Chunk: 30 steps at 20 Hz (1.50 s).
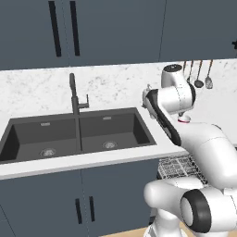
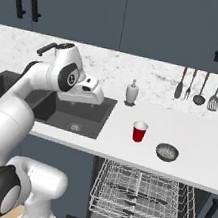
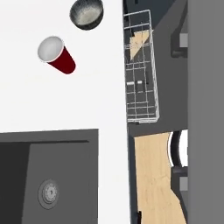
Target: Pick up the cup and bowl from the counter, place them in the dishwasher, and close the dishwasher door.
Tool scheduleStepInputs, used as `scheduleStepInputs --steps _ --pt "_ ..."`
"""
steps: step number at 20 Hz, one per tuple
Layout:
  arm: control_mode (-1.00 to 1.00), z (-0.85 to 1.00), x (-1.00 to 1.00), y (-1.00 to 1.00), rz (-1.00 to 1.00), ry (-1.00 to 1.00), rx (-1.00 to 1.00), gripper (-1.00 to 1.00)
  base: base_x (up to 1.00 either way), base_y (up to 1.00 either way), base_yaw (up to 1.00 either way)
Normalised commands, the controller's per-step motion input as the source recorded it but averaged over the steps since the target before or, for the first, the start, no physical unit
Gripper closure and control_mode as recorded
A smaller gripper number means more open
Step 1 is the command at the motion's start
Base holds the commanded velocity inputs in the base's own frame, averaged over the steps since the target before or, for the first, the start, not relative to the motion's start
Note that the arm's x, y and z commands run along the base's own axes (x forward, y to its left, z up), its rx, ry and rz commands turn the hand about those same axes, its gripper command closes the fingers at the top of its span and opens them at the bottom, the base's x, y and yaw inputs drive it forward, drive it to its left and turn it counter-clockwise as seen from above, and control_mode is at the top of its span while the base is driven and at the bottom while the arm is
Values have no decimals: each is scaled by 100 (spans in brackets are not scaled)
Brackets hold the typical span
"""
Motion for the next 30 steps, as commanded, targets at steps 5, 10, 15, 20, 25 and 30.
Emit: scheduleStepInputs --steps 5,10,15,20,25,30 --pt "-100 -7 24 -11 0 0 -2 -100 0 0 0" --pt "-100 0 30 0 -2 2 0 -100 0 0 0" --pt "-100 0 52 -2 -3 0 0 -100 0 0 0" --pt "-100 -12 88 -46 0 0 -1 -100 0 0 0" --pt "-100 -24 63 -84 0 0 0 -100 0 0 0" --pt "-100 -29 2 -24 -4 9 0 -100 0 0 0"
